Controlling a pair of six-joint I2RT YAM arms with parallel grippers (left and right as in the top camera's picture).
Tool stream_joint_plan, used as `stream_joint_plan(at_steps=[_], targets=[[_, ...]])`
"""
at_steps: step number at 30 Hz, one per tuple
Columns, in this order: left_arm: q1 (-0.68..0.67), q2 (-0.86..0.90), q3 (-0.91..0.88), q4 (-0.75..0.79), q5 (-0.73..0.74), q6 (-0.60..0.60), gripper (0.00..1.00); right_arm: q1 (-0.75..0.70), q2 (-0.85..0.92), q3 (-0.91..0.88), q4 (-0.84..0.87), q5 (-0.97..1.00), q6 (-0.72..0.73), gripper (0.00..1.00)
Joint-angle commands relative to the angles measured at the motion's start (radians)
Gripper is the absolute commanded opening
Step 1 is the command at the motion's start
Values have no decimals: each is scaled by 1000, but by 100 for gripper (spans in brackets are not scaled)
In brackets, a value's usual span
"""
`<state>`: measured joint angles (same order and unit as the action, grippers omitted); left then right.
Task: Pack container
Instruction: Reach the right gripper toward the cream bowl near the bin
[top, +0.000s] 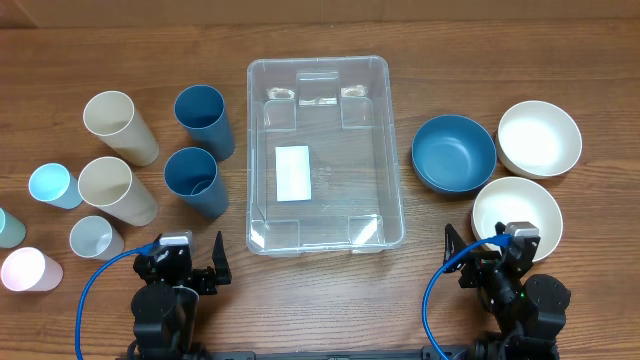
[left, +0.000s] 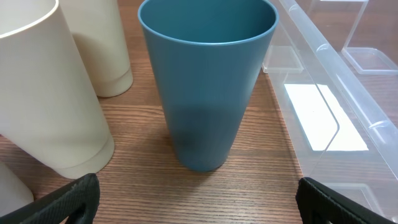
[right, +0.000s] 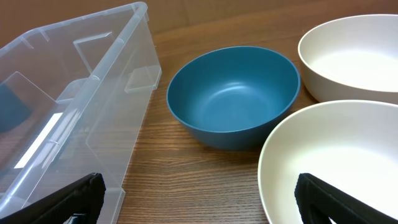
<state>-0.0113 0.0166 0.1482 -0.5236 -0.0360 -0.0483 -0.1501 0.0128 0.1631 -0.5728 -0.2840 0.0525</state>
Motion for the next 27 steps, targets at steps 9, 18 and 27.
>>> stream_joint_plan(at_steps=[9, 18, 27], targets=[[5, -12, -6, 5, 18, 19, 100, -1, -10, -8, 0, 2, 5, 100], [5, -12, -6, 5, 18, 19, 100, -1, -10, -8, 111, -219, 9, 100], [5, -12, -6, 5, 18, 19, 100, -1, 26, 134, 170, -112, 222, 100]])
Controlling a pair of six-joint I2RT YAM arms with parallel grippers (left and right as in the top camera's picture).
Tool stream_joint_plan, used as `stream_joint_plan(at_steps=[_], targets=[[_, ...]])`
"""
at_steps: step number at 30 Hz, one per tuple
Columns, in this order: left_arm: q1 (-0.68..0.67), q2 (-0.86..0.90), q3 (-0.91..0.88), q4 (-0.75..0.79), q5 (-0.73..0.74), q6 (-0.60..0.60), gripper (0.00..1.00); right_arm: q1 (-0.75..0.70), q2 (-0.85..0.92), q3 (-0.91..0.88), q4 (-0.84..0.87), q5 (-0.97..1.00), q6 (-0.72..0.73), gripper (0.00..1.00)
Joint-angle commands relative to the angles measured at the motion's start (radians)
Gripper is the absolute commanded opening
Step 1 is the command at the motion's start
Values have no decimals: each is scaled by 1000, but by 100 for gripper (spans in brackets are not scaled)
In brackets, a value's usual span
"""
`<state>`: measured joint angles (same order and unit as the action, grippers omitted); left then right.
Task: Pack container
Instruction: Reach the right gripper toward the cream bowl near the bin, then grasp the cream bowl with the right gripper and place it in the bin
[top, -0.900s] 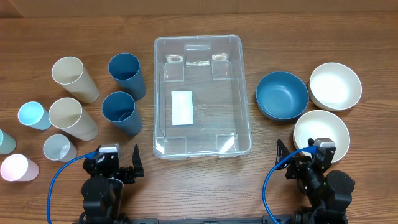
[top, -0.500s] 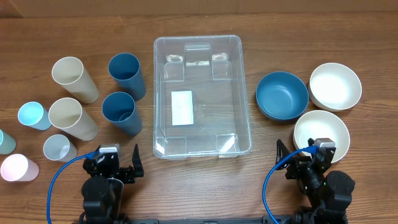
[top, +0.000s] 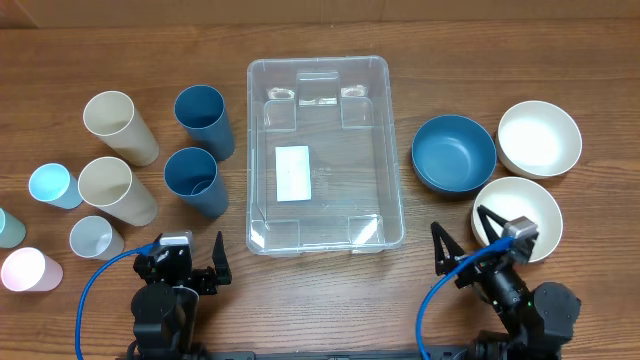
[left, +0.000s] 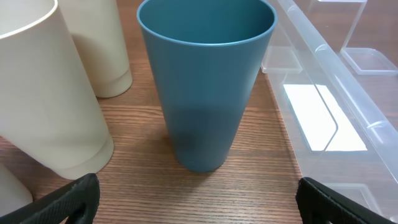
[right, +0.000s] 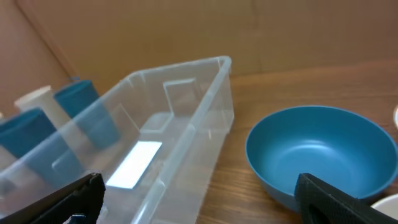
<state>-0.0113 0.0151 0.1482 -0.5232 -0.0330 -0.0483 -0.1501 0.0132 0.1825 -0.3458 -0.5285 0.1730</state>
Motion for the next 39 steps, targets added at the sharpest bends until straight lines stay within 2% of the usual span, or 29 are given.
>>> stream_joint_plan(at_steps=[1, 3, 5, 8, 9, 11, 12, 14, 21, 25, 27, 31, 33, 37, 39], targets=[[5, -11, -6, 4, 15, 19, 100, -1, 69, 179, -136, 215, 120, 100], [5, -11, -6, 4, 15, 19, 100, -1, 192, 307, -265, 314, 119, 100], [5, -11, -6, 4, 15, 19, 100, -1, 386, 476, -355, 322, 113, 100], [5, -11, -6, 5, 15, 19, 100, -1, 569, 612, -355, 104, 112, 100], [5, -11, -6, 5, 15, 19, 100, -3, 602, 629, -351, 121, 113, 100], [5, -11, -6, 4, 15, 19, 100, -28, 661, 638, -375, 281, 244, 100], [5, -11, -6, 4, 15, 19, 100, -69, 711, 638, -435, 426, 362, 100], [5, -11, -6, 4, 15, 19, 100, -142, 793, 638, -513, 546, 429, 100], [5, -11, -6, 5, 15, 19, 100, -456, 1180, 638, -622, 572, 461, 100], [5, -11, -6, 4, 15, 19, 100, -507, 1338, 636, -572, 515, 483, 100], [5, -11, -6, 4, 15, 19, 100, -507, 1385, 634, -540, 504, 483, 94], [5, -11, -6, 4, 15, 19, 100, -507, 1465, 610, -451, 459, 483, 75], [5, -11, -6, 4, 15, 19, 100, -507, 1477, 592, -409, 441, 483, 54], [5, -11, -6, 4, 15, 19, 100, -507, 1472, 593, -427, 449, 482, 4], [5, -11, -6, 5, 15, 19, 100, -507, 1440, 593, -469, 478, 482, 4]])
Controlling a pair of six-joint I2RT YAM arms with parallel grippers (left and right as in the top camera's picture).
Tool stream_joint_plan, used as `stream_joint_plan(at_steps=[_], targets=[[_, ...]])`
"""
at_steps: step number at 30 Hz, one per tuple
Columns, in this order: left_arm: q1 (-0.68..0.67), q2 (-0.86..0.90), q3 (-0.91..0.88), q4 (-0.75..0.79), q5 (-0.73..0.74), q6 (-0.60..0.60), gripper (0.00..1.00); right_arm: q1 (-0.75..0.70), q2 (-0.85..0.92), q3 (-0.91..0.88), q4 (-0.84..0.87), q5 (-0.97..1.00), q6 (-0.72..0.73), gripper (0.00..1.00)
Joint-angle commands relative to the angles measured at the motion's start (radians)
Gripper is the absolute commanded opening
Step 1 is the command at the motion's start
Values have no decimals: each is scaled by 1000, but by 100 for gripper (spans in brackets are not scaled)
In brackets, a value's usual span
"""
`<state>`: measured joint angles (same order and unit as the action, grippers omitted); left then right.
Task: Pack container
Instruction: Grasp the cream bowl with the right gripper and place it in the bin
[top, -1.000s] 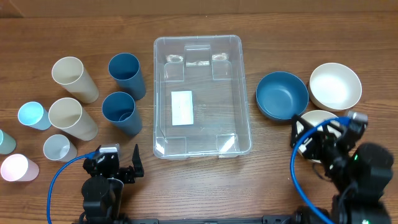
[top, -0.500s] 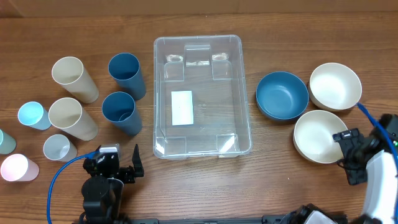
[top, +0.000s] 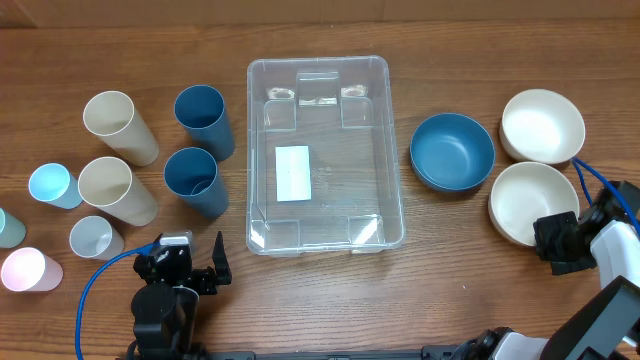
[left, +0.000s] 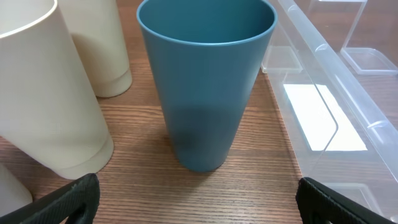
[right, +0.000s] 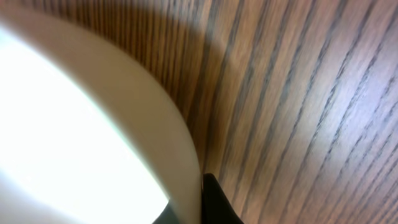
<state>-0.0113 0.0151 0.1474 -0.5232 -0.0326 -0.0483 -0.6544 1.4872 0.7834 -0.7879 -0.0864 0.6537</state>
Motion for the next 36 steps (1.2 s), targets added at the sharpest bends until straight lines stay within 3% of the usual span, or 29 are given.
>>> stream_joint_plan(at_steps=[1, 4, 7, 9, 12, 16, 18, 20, 23, 27, 34, 36], targets=[[5, -11, -6, 5, 15, 19, 100, -2, -72, -8, -50, 45, 0, 4], [5, -11, -6, 4, 15, 19, 100, -2, -236, 2, -127, 37, -5, 4], [5, -11, -6, 4, 15, 19, 100, 20, -471, 31, -171, -129, -88, 4], [5, -11, -6, 4, 15, 19, 100, 106, -606, 75, -191, -247, -90, 4], [5, -11, -6, 4, 15, 19, 100, 325, -645, 189, -196, -291, -109, 4], [5, -11, -6, 4, 15, 19, 100, 745, -470, 466, -211, -168, -143, 4], [5, -11, -6, 4, 15, 19, 100, 959, -244, 679, -263, -37, -199, 4], [5, -11, -6, 4, 15, 19, 100, 1059, -41, 835, -296, 54, -240, 4], [5, -11, -6, 5, 15, 19, 100, 1078, 219, 975, -271, 78, -255, 4], [5, -11, -6, 4, 15, 19, 100, 1070, 468, 991, -119, 59, -258, 4], [5, -11, -6, 4, 15, 19, 100, 1070, 623, 991, -51, 13, -258, 4], [5, -11, -6, 4, 15, 19, 100, 1073, 623, 992, -33, -10, -259, 32]])
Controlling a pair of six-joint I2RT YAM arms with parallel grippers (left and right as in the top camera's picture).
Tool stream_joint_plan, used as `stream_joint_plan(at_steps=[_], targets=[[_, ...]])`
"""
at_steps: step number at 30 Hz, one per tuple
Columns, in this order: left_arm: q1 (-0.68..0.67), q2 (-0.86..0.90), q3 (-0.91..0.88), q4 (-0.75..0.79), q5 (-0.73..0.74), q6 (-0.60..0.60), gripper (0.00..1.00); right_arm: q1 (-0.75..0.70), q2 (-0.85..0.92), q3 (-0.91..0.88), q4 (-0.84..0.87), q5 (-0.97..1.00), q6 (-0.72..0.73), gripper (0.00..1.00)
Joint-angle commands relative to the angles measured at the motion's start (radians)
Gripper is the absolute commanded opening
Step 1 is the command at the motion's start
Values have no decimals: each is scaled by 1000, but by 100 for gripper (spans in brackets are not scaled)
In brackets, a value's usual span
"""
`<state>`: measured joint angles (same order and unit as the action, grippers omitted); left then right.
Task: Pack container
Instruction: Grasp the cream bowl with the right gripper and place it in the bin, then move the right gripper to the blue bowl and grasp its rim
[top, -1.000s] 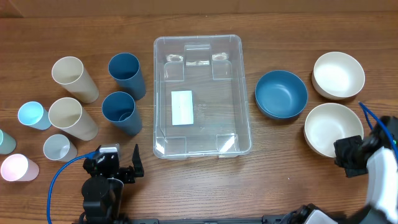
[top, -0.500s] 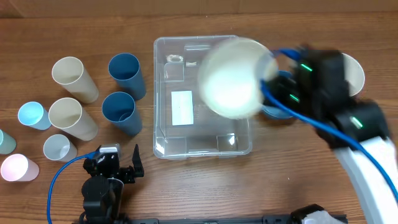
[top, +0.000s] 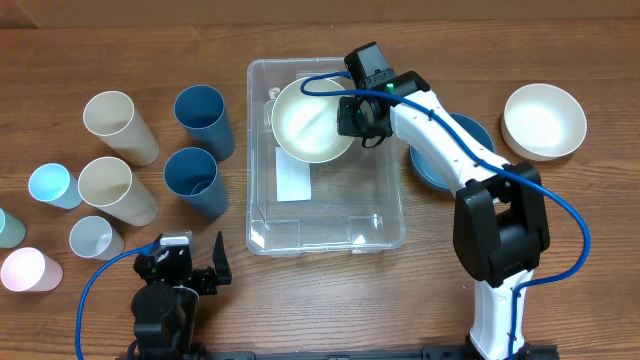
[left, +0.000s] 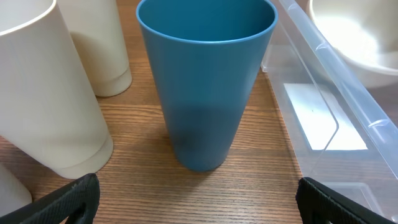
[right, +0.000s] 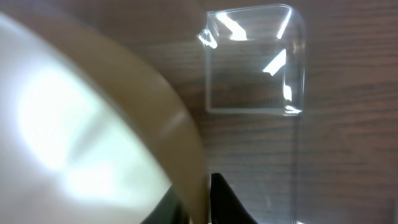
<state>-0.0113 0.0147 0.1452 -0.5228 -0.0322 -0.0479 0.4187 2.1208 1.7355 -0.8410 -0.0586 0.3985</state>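
The clear plastic container stands mid-table. My right gripper is shut on the rim of a cream bowl, held over the container's far half; the wrist view shows the bowl's wall pinched between the fingers. A blue bowl and a second cream bowl sit right of the container. My left gripper rests open at the near left, facing a blue cup.
Left of the container stand two blue cups, two tall cream cups and several small pale cups. A white label lies on the container floor. The right arm stretches across the blue bowl.
My right gripper, then at the near cream bowl's rim on the table at the right, now holds that bowl over the container's far half. The left arm is unchanged.
Both grippers first rested open at the table's near edge, three bowls on the right. The right gripper then rose and turned, then was at the nearest cream bowl's rim, and now holds that bowl over the container. The left gripper never moved.
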Motion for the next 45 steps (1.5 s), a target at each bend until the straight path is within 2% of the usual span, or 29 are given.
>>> stream_joint_plan(at_steps=[1, 4, 7, 8, 11, 12, 16, 18, 22, 28, 33, 34, 38, 39, 40, 41, 43, 45], targets=[[5, -10, -3, 4, 14, 19, 100, 0, -11, 47, 17, -40, -4, 45], [5, -10, -3, 4, 14, 19, 100, 0, -31, 77, -2, -40, -10, 58], [5, -10, -3, 4, 14, 19, 100, -3, -95, 156, -66, -23, -40, 62], [5, -10, -3, 4, 14, 19, 100, -9, -139, 201, -105, 24, -40, 63], [5, -10, -3, 4, 14, 19, 100, -61, -262, 279, -167, 177, -39, 78], [5, -10, -3, 4, 14, 19, 100, -103, -304, 284, -177, 211, -34, 80], [5, -10, -3, 4, 14, 19, 100, -344, -350, 283, -272, 215, 48, 81], [5, -10, -3, 4, 14, 19, 100, -498, -314, 278, -332, 211, 111, 84], [5, -10, -3, 4, 14, 19, 100, -732, -195, 278, -369, 119, 134, 84], [5, -10, -3, 4, 14, 19, 100, -908, 27, 278, -456, 97, 137, 84], [5, -10, -3, 4, 14, 19, 100, -945, 85, 214, -432, 56, 122, 84], [5, -10, -3, 4, 14, 19, 100, -945, 85, 182, -405, 56, 122, 83], [5, -10, -3, 4, 14, 19, 100, -942, 87, 34, -263, -2, 130, 69], [5, -10, -3, 4, 14, 19, 100, -941, 87, 5, -230, -19, 130, 61], [5, -10, -3, 4, 14, 19, 100, -941, 87, -14, -214, -25, 130, 44], [5, -10, -3, 4, 14, 19, 100, -941, 87, -16, -213, -25, 130, 32], [5, -10, -3, 4, 14, 19, 100, -941, 76, -10, -220, -22, 130, 21], [5, -10, -3, 4, 14, 19, 100, -941, 32, -9, -227, -18, 130, 17]])
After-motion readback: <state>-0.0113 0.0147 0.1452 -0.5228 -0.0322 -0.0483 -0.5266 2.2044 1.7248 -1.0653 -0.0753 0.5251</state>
